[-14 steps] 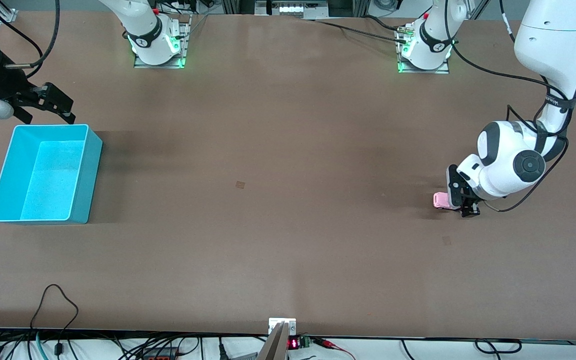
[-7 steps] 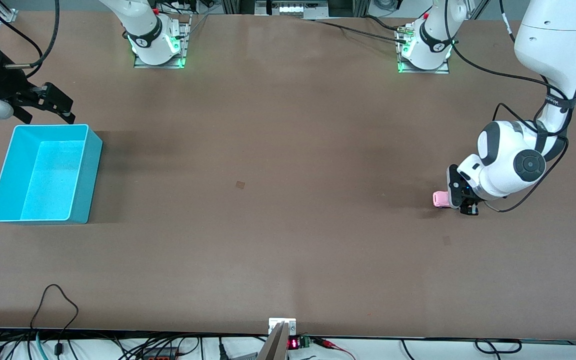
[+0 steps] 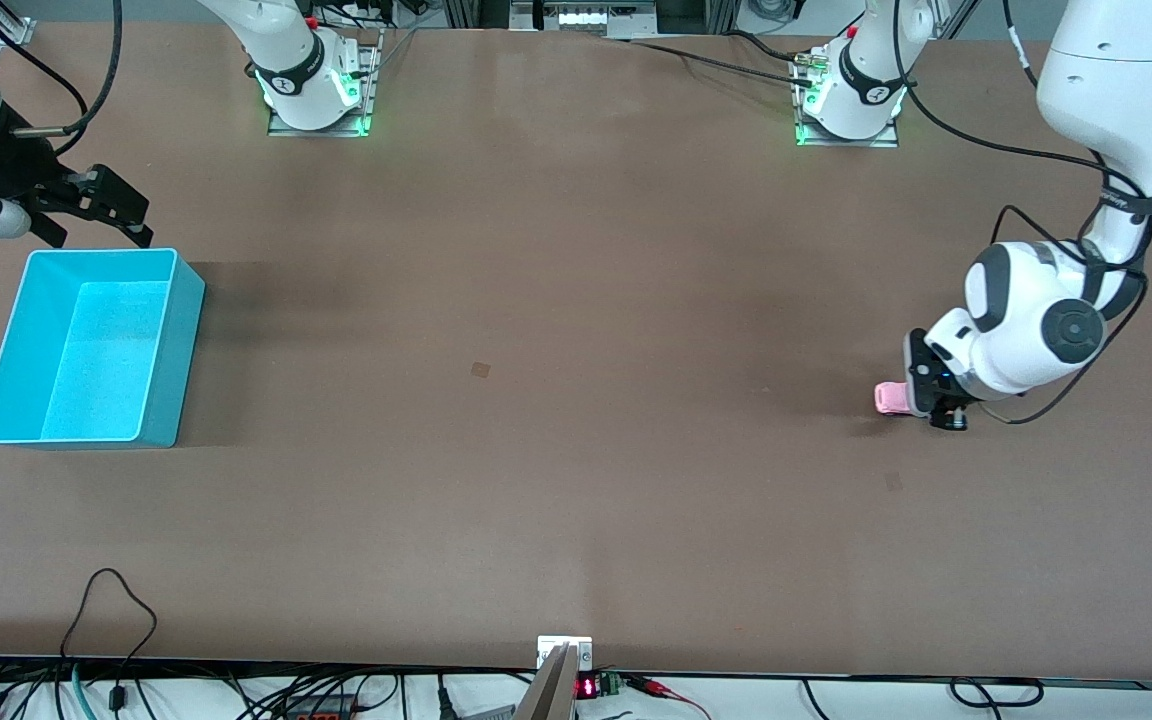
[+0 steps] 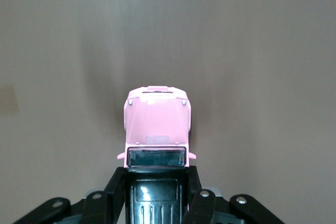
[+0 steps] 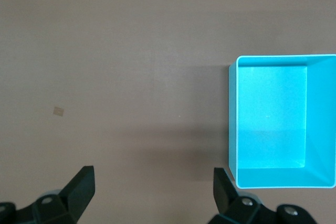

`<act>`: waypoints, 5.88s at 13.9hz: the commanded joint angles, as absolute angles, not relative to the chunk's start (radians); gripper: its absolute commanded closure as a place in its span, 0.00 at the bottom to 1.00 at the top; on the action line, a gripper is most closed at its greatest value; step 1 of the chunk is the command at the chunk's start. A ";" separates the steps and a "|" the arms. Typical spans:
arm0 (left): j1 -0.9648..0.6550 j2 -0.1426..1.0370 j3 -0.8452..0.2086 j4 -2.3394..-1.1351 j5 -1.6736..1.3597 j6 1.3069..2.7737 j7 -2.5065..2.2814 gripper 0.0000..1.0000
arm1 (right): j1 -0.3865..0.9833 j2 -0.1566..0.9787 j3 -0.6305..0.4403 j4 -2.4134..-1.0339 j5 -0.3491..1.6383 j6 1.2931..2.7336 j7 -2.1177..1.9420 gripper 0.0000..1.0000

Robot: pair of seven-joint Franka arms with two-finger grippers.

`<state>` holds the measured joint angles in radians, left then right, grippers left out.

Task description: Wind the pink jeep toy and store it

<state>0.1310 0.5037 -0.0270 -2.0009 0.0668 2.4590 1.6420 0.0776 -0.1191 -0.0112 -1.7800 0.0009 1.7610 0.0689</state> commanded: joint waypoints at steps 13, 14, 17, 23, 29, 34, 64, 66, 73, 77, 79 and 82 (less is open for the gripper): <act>0.463 0.663 -0.032 -1.868 0.092 2.457 2.000 0.82 | 0.077 -0.118 -0.002 -1.770 -0.011 1.749 0.060 0.00; 0.463 0.663 -0.032 -1.865 0.092 2.453 1.993 0.69 | 0.072 -0.118 -0.002 -1.770 -0.011 1.747 0.054 0.00; 0.462 0.635 -0.046 -1.835 0.092 2.425 1.994 0.00 | 0.072 -0.120 -0.006 -1.772 -0.011 1.746 0.058 0.00; 0.416 0.549 -0.074 -1.781 0.089 2.192 1.924 0.00 | 0.071 -0.123 -0.009 -1.769 -0.011 1.744 0.052 0.00; 0.279 0.512 -0.077 -1.640 0.092 1.938 1.644 0.00 | 0.071 -0.123 -0.008 -1.770 -0.012 1.744 0.054 0.00; 0.170 0.509 -0.083 -1.474 0.094 1.621 1.230 0.00 | 0.072 -0.120 -0.006 -1.770 -0.011 1.744 0.057 0.00; -0.103 0.000 0.043 -1.683 0.063 1.661 0.098 0.00 | 0.068 -0.120 -0.009 -1.781 -0.011 1.729 0.054 0.00; -0.103 -0.002 0.043 -1.681 0.063 1.649 0.098 0.00 | 0.069 -0.120 -0.009 -1.781 -0.011 1.727 0.054 0.00; -0.110 0.000 0.038 -1.674 0.063 1.638 0.101 0.00 | 0.066 -0.101 -0.009 -1.778 -0.011 1.640 0.049 0.00; -0.112 0.000 0.023 -1.674 0.066 1.637 0.100 0.00 | 0.054 -0.058 -0.011 -1.793 -0.011 1.586 -0.137 0.00; -0.112 0.000 0.023 -1.672 0.066 1.638 0.101 0.00 | 0.020 -0.054 -0.011 -1.853 -0.011 1.635 -0.303 0.00; -0.110 0.000 -0.001 -1.663 0.072 1.637 0.100 0.00 | 0.008 -0.055 -0.011 -1.974 -0.011 1.756 -0.509 0.00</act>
